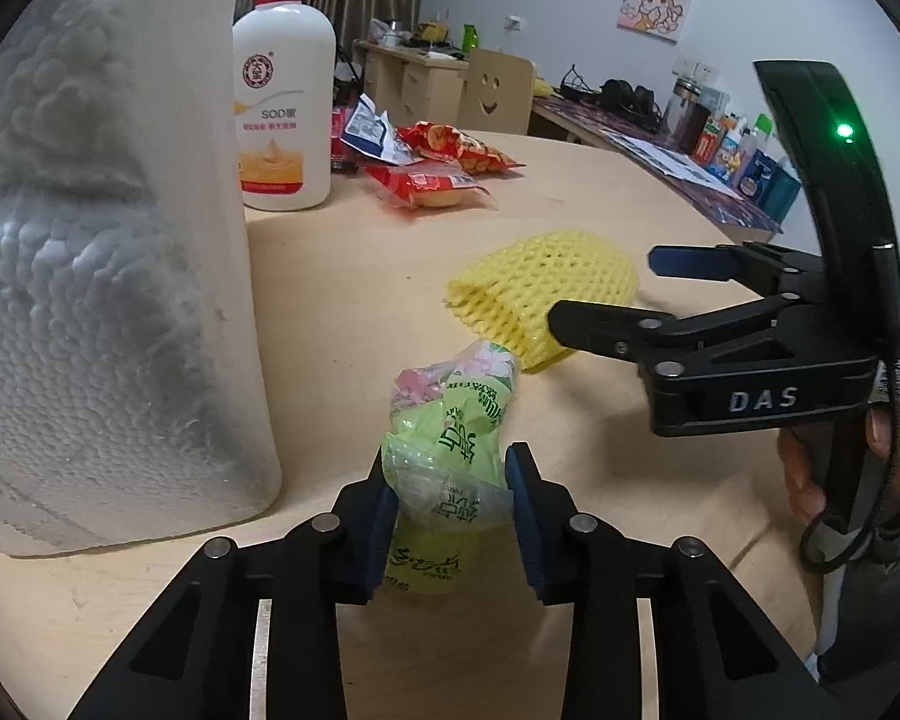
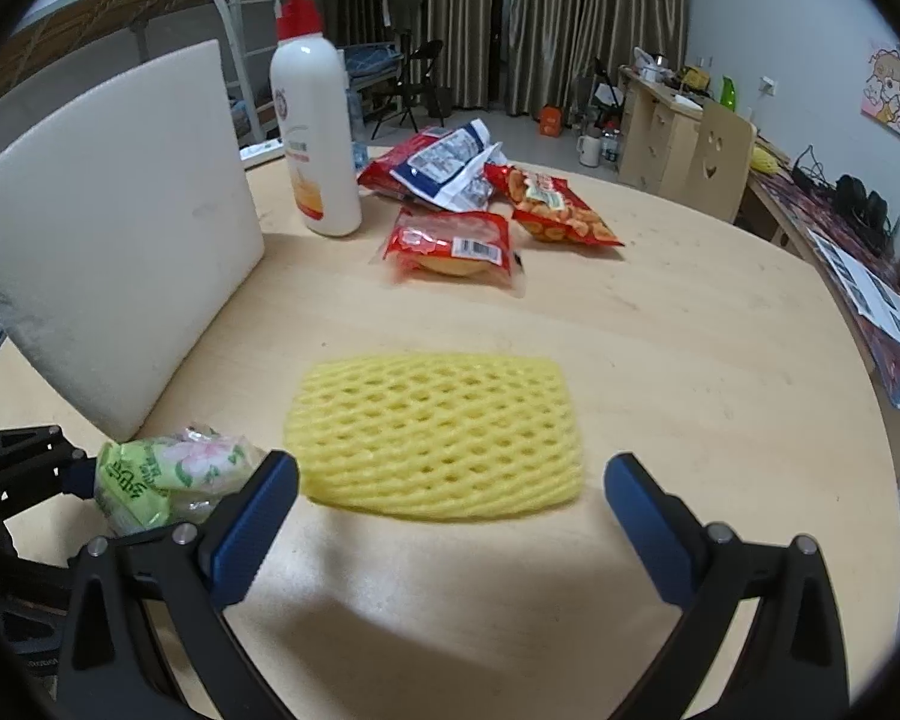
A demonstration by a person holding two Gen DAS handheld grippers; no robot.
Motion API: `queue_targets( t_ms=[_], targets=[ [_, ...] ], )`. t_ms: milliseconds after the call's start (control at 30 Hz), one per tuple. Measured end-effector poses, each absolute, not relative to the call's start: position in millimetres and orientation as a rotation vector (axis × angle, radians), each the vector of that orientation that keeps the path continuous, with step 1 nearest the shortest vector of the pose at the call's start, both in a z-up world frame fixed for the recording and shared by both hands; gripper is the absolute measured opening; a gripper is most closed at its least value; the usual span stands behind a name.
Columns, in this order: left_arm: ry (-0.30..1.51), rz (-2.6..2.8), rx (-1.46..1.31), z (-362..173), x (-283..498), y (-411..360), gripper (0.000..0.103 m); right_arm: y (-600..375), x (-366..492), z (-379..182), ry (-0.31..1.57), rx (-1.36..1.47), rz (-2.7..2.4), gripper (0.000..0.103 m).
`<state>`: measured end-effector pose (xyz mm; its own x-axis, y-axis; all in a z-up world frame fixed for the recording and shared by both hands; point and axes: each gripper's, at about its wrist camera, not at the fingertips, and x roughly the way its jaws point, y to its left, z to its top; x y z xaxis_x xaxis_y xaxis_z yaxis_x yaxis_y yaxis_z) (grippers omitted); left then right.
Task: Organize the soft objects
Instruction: 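Close the left gripper on the green snack bag while the right gripper grasps the yellow mesh net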
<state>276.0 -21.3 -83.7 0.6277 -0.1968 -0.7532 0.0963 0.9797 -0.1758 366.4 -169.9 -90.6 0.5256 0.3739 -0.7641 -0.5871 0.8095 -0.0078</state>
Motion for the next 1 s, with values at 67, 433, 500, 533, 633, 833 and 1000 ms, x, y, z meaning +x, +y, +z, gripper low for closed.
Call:
queue_targets(
  t_ms=[67,433,500,533,633,833,1000],
  targets=[
    [0.875,-0.167,-0.126,-83,274,-21,0.035,-167,368,-92,0.842,-0.284,0.592,0.103],
    [0.879,-0.157,-0.139,-83,272,-16,0.026,-165,377,-103,0.878,-0.274,0.575,0.103],
    [0.88,-0.157,-0.144,-83,272,-15,0.025,-163,377,-106,0.878,-0.296,0.562,0.103],
    [0.879,-0.159,-0.144,-83,272,-15,0.024,-162,377,-106,0.878,-0.302,0.56,0.103],
    [0.877,-0.166,-0.15,-82,271,-15,0.02,-161,377,-105,0.867,-0.308,0.558,0.103],
    [0.875,-0.188,-0.143,-81,269,-17,0.019,-160,377,-104,0.845,-0.317,0.548,0.103],
    [0.875,-0.207,-0.135,-81,270,-20,0.019,-161,379,-106,0.85,-0.313,0.552,0.103]
  ],
)
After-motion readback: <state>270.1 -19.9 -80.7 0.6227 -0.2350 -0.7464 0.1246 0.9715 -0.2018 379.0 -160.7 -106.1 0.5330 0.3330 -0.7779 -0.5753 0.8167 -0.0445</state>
